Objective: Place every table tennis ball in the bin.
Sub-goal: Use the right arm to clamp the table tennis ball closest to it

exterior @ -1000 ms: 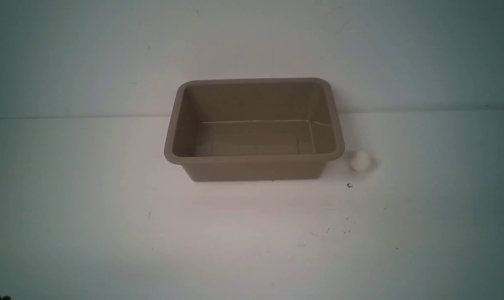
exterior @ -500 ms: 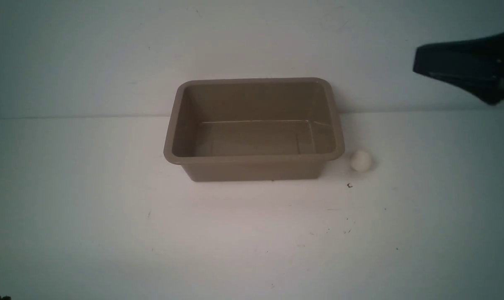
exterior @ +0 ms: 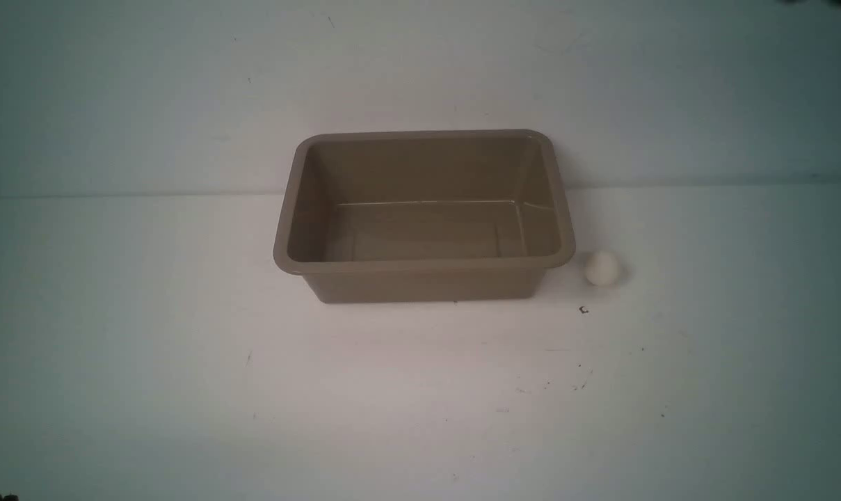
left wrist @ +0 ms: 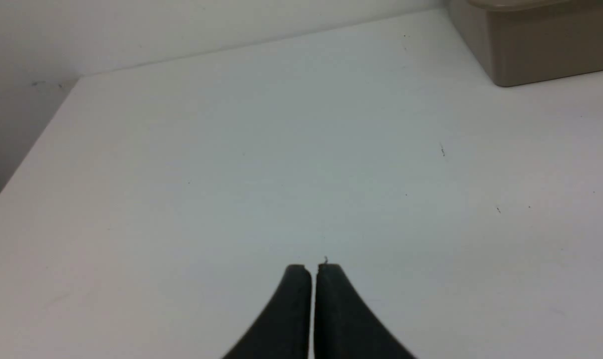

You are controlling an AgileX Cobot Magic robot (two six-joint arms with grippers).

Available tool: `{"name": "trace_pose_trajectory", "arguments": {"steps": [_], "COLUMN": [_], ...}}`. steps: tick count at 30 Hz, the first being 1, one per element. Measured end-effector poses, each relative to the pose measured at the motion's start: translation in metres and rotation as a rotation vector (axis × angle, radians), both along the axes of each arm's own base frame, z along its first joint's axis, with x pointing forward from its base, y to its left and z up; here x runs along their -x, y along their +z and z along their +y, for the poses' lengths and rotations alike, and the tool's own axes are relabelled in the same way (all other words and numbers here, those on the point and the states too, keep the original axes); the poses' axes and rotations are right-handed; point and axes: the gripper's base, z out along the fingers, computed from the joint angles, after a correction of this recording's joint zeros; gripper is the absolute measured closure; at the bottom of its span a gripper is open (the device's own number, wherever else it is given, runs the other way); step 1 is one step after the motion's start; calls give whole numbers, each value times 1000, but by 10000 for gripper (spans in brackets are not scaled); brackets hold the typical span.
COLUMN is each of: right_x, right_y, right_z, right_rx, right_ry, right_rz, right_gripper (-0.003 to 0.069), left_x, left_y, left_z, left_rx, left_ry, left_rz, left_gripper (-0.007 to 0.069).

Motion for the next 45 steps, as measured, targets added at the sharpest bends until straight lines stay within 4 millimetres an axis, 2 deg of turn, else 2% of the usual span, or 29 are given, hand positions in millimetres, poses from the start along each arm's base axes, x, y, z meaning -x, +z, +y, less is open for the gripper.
{"name": "trace_pose_trajectory", "arguments": {"steps": [1,3,7,11,14,17,21,22,23,24,25,26,29,32,34,35,36,37,39,40,43,45], "right_x": [3,15,37,47,49,44,30,28,24,23,22,22,24,33,33,32,29,28,25,25,22,20], "right_y": [16,62,108,114,110,93,51,43,26,11,8,-11,-44,-87,-110,-126,-137,-143,-147,-148,-153,-155], "right_z": [-5,-26,-71,-106,-114,-123,-134,-136,-142,-146,-147,-153,-160,-157,-145,-128,-108,-97,-79,-79,-42,-23], "right_rx": [-38,-104,-150,-76,-12,173,633,677,795,835,837,823,664,374,359,409,478,575,655,671,866,923], "right_ry": [-59,-237,-586,-808,-856,-907,-974,-985,-1008,-1030,-1034,-1070,-1138,-1197,-1141,-1041,-916,-821,-707,-695,-444,-334], "right_rz": [-36,-189,-408,-481,-487,-470,-413,-393,-344,-289,-278,-193,-12,268,396,469,500,498,481,479,380,315], "right_gripper": [669,669,669,669,669,669,669,669,669,669,669,669,669,669,669,669,669,669,669,669,669,669], "left_x": [0,0,0,0,0,0,0,0,0,0,0,0,0,0,0,0,0,0,0,0,0,0], "left_y": [0,0,0,0,0,0,0,0,0,0,0,0,0,0,0,0,0,0,0,0,0,0], "left_z": [0,0,0,0,0,0,0,0,0,0,0,0,0,0,0,0,0,0,0,0,0,0], "left_rx": [0,0,0,0,0,0,0,0,0,0,0,0,0,0,0,0,0,0,0,0,0,0], "left_ry": [0,0,0,0,0,0,0,0,0,0,0,0,0,0,0,0,0,0,0,0,0,0], "left_rz": [0,0,0,0,0,0,0,0,0,0,0,0,0,0,0,0,0,0,0,0,0,0], "left_gripper": [628,628,628,628,628,628,628,628,628,628,628,628,628,628,628,628,628,628,628,628,628,628]}}
